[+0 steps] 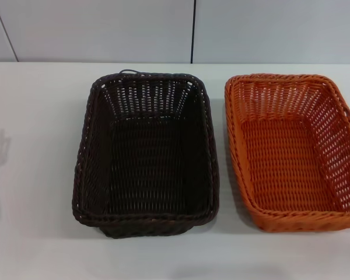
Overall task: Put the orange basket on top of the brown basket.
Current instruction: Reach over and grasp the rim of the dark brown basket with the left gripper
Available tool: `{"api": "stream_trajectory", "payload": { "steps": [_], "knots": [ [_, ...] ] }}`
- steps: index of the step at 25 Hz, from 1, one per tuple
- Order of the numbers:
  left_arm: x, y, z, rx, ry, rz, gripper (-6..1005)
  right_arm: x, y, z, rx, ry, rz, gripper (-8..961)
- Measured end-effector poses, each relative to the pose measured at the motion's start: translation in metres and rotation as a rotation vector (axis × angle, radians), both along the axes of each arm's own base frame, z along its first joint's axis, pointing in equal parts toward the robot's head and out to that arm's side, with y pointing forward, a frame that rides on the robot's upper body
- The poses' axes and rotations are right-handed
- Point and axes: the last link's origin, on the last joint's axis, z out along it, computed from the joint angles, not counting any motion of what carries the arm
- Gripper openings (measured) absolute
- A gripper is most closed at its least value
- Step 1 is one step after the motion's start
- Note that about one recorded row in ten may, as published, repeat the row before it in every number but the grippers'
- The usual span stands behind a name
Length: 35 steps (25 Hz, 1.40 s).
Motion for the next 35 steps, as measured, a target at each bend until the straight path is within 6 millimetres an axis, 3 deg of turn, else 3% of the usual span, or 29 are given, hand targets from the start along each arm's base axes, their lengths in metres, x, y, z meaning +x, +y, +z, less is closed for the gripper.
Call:
{"api": "stream_trajectory", "payload": {
  "steps": [5,6,11,12,14,17,18,22,26,27,35],
  "knots": [
    [0.013,0.025,0.0,-0.081,-0.026,-0.001,808,0.0,0.003,0.0,-0.009,0.001,0.002,706],
    [0.028,0.042,0.009,-0.134,-0.029,-0.009,807,0.0,0.003,0.0,-0.011,0.0,0.002,706],
    [0.062,0.066,0.03,-0.327,-0.063,0.033,802,-0.001,0.004,-0.001,-0.013,-0.001,0.005,705],
    [0.079,0.072,0.039,-0.426,-0.067,0.057,800,-0.001,0.004,-0.001,-0.017,0.001,0.005,705],
    [0.087,0.074,0.043,-0.46,-0.069,0.06,798,0.0,0.005,-0.002,-0.021,0.004,0.004,704],
    [0.122,0.071,0.053,-0.625,-0.078,0.062,795,0.002,0.006,-0.002,-0.03,0.01,-0.008,704],
    [0.122,0.071,0.053,-0.625,-0.078,0.062,794,0.002,0.006,-0.002,-0.03,0.01,-0.008,703],
    [0.154,0.058,0.051,-0.826,-0.058,0.075,789,0.003,0.008,-0.004,-0.042,0.015,-0.012,702],
    [0.159,0.051,0.043,-0.914,-0.006,0.143,785,0.002,0.011,-0.004,-0.044,0.015,-0.008,702],
    [0.164,0.049,0.034,-0.953,0.026,0.172,784,0.002,0.011,-0.004,-0.048,0.017,-0.008,701],
    [0.174,0.047,0.012,-1.012,0.066,0.188,775,0.002,0.013,-0.005,-0.053,0.012,-0.009,700]
  ]
}}
